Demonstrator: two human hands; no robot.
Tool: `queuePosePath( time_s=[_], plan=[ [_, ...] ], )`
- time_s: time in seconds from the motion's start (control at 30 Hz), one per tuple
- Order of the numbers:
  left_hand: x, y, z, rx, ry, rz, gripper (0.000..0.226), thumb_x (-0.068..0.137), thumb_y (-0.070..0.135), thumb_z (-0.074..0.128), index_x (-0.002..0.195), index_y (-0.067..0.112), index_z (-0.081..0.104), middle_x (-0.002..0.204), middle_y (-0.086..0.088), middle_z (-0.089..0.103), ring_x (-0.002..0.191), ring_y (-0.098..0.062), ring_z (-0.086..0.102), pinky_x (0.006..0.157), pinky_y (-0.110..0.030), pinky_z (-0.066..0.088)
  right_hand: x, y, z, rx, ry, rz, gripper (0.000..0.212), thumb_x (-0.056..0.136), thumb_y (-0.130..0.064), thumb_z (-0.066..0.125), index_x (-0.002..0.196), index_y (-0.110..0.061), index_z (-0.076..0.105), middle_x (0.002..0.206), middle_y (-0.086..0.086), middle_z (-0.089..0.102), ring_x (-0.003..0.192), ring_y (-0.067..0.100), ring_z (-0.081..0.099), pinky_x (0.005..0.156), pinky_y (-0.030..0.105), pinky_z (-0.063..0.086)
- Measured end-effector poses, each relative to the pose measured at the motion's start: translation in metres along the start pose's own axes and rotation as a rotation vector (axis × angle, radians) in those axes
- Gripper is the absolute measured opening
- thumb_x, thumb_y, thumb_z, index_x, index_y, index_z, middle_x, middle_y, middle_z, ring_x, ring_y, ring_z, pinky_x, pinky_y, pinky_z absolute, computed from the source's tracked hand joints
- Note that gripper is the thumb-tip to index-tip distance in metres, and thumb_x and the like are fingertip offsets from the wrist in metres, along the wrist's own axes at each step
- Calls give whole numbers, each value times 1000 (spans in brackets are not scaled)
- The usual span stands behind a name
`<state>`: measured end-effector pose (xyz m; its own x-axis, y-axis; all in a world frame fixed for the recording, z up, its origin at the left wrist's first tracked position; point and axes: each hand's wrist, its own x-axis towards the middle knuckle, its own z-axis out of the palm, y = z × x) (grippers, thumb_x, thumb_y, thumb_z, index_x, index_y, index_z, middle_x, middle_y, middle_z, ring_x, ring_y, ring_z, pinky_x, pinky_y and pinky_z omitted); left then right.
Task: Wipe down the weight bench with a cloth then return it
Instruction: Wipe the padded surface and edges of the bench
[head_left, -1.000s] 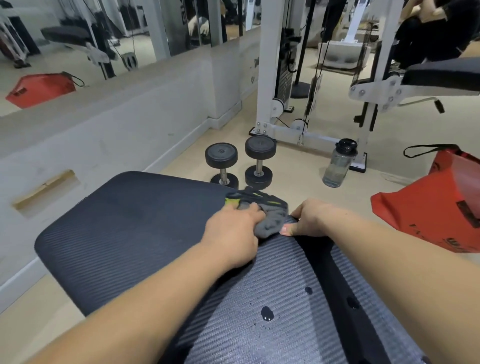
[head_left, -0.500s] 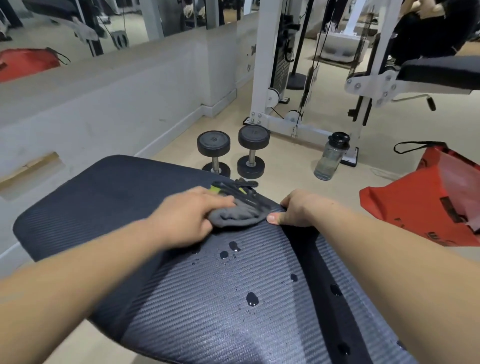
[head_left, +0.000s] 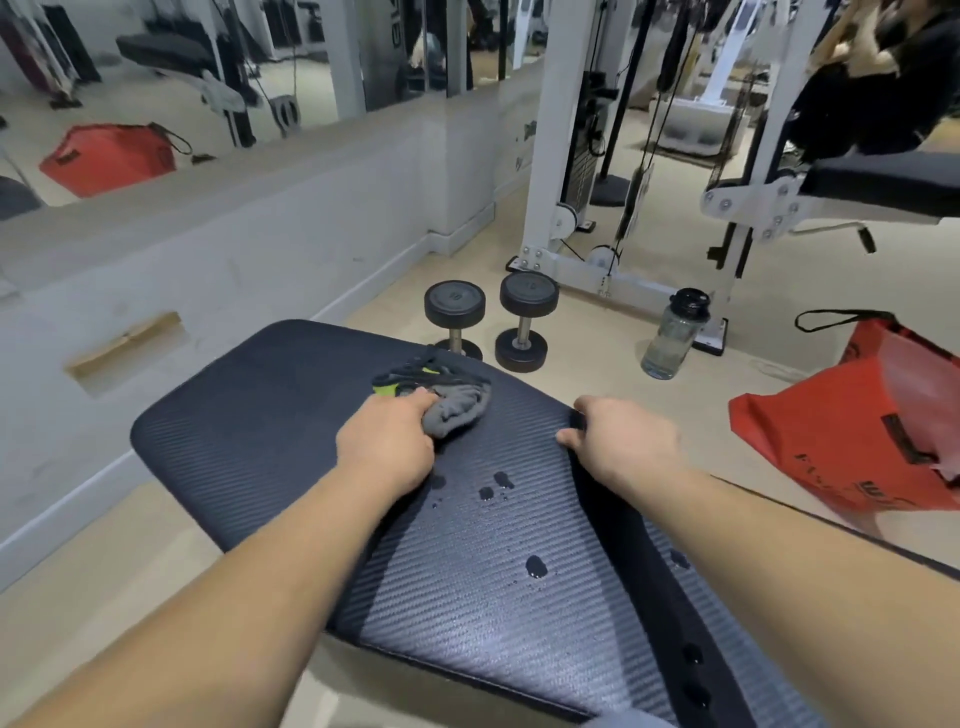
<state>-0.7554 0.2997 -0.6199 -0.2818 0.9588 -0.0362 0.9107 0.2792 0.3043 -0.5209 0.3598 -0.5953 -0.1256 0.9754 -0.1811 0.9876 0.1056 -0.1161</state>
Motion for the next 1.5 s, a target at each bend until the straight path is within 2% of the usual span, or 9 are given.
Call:
queuePosePath(
  time_s=[0.27, 0.43, 0.6, 0.77, 0.9, 1.03, 1.17, 1.33, 1.5],
  plan=[
    [-57, 15, 11, -14, -61, 434, 67, 91, 15, 47, 149, 47, 40, 157, 30, 35, 146, -12, 30, 109, -30, 40, -47, -5, -6, 217, -119, -84, 28, 100, -23, 44, 110, -16, 70, 115, 9, 73, 108, 33, 65, 96, 42, 55],
    [-50, 5, 4, 50, 2, 161, 47, 90, 20, 48, 133, 38, 51, 130, 13, 59, 131, -19, 40, 88, -36, 52, -69, 5, -4, 257, -116, -80, 37, 89, -18, 42, 116, -6, 64, 117, 12, 73, 114, 35, 64, 100, 52, 53],
    [-85, -2, -1, 84, -63, 393, 50, 86, 18, 50, 130, 41, 50, 131, 20, 56, 124, -18, 44, 87, -38, 53, -68, 4, 18, 226, -114, -165, 34, 89, -15, 44, 108, -11, 71, 117, 7, 70, 114, 32, 63, 100, 49, 53],
    [-53, -27, -9, 230, 15, 51, 37, 90, 21, 48, 123, 36, 57, 130, 13, 57, 113, -27, 45, 73, -35, 41, -55, 6, 21, 176, -120, -254, 35, 96, -20, 47, 117, -25, 75, 131, 0, 54, 127, 25, 50, 106, 46, 47],
    [-83, 14, 8, 268, -10, 185, 33, 90, 26, 50, 122, 33, 56, 124, 14, 53, 103, -26, 40, 67, -33, 37, -51, 8, 22, 177, -156, -258, 38, 93, -20, 47, 119, -25, 74, 132, -1, 52, 128, 26, 49, 109, 46, 45],
    [-95, 9, -4, 219, -117, 387, 40, 85, 33, 47, 124, 43, 54, 118, 17, 49, 98, -22, 42, 75, -36, 48, -55, 3, 18, 169, -165, -269, 37, 88, -21, 47, 112, -26, 74, 126, 2, 53, 124, 31, 52, 108, 45, 45],
    [-82, 1, -15, 282, -56, 119, 31, 88, 35, 50, 118, 30, 59, 119, 6, 47, 103, -28, 45, 82, -39, 50, -61, 5, 15, 241, -77, -286, 25, 95, -26, 48, 102, -19, 71, 116, 0, 60, 117, 28, 58, 100, 44, 50],
    [-102, 6, -10, 256, -180, 281, 28, 86, 42, 46, 106, 30, 60, 109, 4, 42, 95, -24, 42, 85, -40, 52, -66, 5, 13, 265, -47, -330, 27, 98, -29, 54, 114, -24, 75, 120, -6, 70, 119, 21, 61, 103, 42, 51],
    [-73, -18, -18, 251, -79, 96, 32, 88, 39, 49, 115, 23, 57, 124, -5, 43, 104, -32, 48, 84, -43, 51, -75, 0, 18, 197, -52, -422, 29, 99, -33, 53, 117, -27, 74, 114, -9, 68, 117, 17, 58, 101, 42, 50]
  ],
)
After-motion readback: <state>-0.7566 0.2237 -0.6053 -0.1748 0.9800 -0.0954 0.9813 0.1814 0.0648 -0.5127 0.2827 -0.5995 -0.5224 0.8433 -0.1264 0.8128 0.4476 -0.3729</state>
